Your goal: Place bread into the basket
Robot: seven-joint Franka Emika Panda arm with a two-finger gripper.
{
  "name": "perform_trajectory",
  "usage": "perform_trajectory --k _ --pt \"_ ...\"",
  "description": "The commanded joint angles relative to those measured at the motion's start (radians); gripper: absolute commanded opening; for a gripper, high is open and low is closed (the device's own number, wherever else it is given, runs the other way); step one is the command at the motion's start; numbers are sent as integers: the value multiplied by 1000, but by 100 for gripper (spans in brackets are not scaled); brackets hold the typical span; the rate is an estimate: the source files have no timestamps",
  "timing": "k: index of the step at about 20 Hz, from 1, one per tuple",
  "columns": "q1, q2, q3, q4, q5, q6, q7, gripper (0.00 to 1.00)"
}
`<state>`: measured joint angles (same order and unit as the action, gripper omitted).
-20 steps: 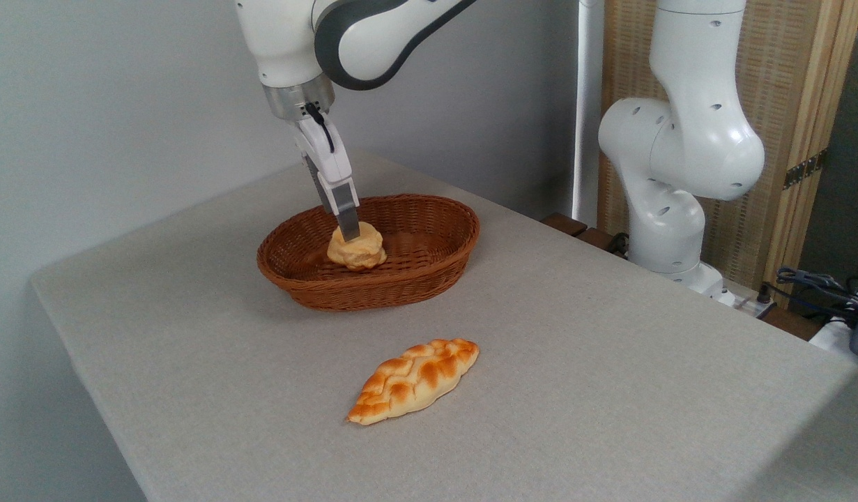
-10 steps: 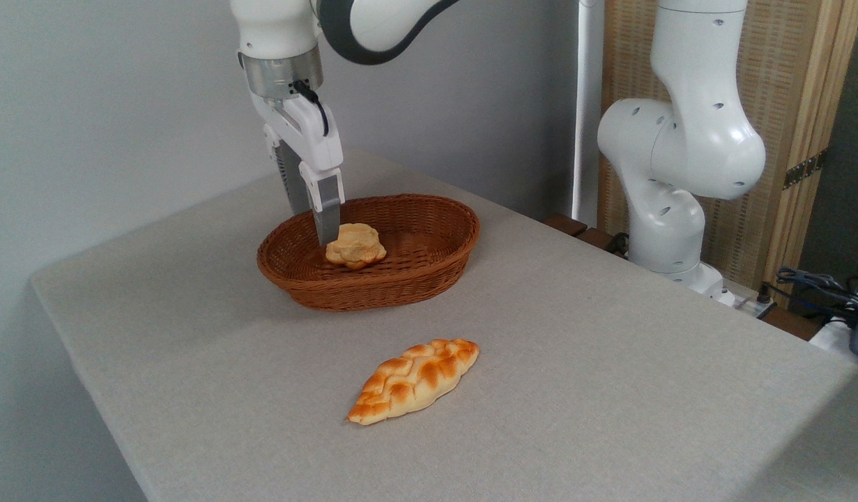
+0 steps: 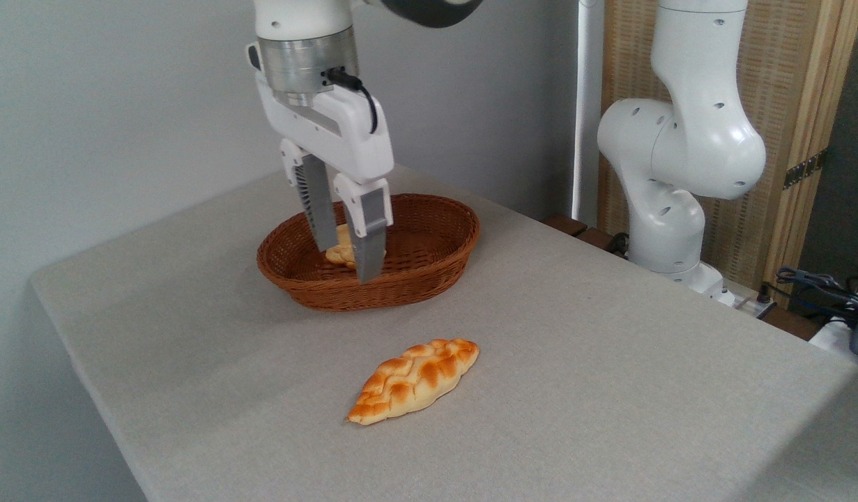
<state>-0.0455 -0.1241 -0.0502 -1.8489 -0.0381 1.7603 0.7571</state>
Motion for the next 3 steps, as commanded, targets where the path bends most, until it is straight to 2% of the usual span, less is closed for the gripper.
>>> perform_trajectory --k 1,3 --pt "-11 1 61 50 10 -77 48 100" --pt "-11 -14 78 50 0 -97 48 100"
